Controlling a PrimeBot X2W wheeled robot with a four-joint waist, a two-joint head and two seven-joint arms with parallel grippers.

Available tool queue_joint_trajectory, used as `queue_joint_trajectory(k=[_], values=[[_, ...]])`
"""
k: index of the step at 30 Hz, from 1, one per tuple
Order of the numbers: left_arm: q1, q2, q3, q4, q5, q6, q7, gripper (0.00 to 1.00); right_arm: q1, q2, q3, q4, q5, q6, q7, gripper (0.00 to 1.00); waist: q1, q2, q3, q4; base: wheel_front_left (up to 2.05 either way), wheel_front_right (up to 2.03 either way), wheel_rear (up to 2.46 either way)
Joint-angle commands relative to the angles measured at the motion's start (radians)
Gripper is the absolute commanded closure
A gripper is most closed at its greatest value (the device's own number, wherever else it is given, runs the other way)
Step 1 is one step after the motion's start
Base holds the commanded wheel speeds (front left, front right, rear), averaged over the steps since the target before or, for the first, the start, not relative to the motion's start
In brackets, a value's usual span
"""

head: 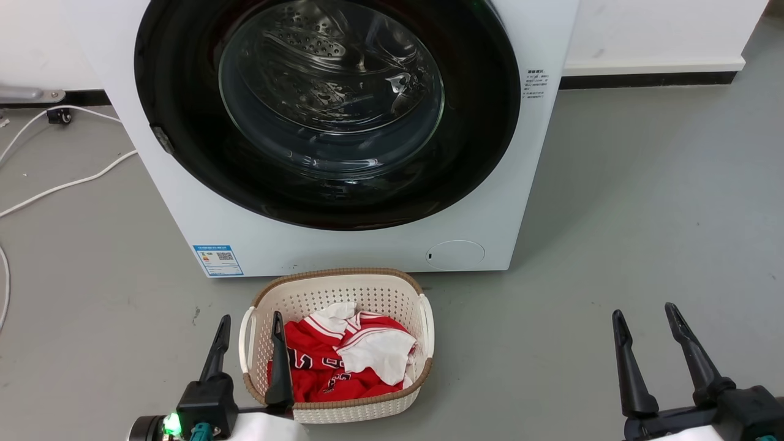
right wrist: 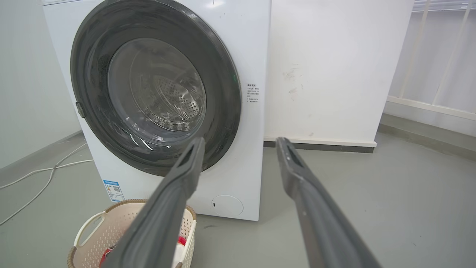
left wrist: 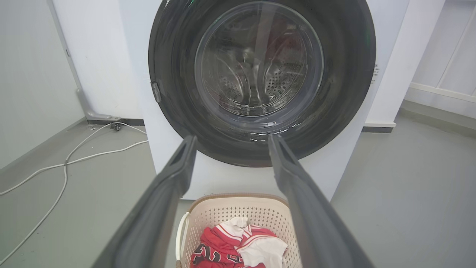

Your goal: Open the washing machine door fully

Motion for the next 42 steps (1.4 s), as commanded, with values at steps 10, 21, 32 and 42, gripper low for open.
queue_joint_trajectory(k=[10,21,32,42], values=[[0.016,0.002,-0.001,0.007,0.036,0.008,-0.013,0.00,0.017,0.001,0.005,0.014,0.054,0.000,-0.010,0.00,0.0000,0.0000,0.000,-0.001,0.00,0.00,0.00],[0.014,0.002,0.001,0.013,0.033,0.010,-0.013,0.00,0.012,0.001,0.007,0.027,0.078,0.000,-0.010,0.00,0.0000,0.0000,0.003,-0.003,0.00,0.00,0.00],[0.016,0.002,0.001,0.017,0.037,0.011,-0.013,0.00,0.001,0.001,0.010,-0.001,0.139,0.000,-0.010,1.00,0.0000,0.0000,0.001,-0.005,0.00,0.00,0.00],[0.017,0.002,-0.002,0.016,0.035,0.015,-0.013,0.00,-0.012,0.001,0.035,0.000,1.155,0.000,-0.010,1.00,0.0000,0.0000,0.002,-0.005,0.00,0.00,0.00]])
